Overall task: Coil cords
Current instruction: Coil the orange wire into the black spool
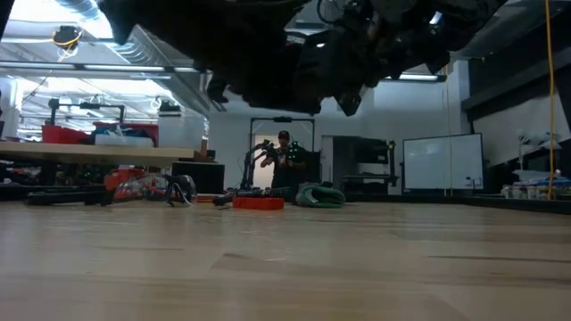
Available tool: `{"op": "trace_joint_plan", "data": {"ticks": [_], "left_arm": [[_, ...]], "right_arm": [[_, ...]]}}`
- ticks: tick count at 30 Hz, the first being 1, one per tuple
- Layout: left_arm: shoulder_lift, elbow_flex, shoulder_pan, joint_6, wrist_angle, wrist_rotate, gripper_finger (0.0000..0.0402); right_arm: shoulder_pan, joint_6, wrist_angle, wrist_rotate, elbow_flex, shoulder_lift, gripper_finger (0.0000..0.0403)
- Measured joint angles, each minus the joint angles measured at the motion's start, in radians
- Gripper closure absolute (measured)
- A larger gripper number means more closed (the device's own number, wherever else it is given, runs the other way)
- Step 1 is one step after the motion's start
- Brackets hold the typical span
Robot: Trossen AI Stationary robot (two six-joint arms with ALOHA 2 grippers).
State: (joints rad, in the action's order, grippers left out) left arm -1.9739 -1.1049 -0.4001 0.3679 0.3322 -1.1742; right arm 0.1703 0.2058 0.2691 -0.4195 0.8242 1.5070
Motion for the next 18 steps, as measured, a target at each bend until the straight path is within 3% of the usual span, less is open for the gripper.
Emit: {"op": "trace_joint_plan", "data": {"ticks": [9,18], "left_arm": [[0.002,0.000,-0.042,0.105,-0.107,-0.017,0.0401],[0.003,0.000,-0.070,0.154,-0.177,-0.016,0.0401]], "right_arm": [[0.000,0.000,-0.124,-0.119,0.000,0.000,0.0402],[0.000,-0.003,-0.272,-0.124,0.000,0.000,0.0402]]}}
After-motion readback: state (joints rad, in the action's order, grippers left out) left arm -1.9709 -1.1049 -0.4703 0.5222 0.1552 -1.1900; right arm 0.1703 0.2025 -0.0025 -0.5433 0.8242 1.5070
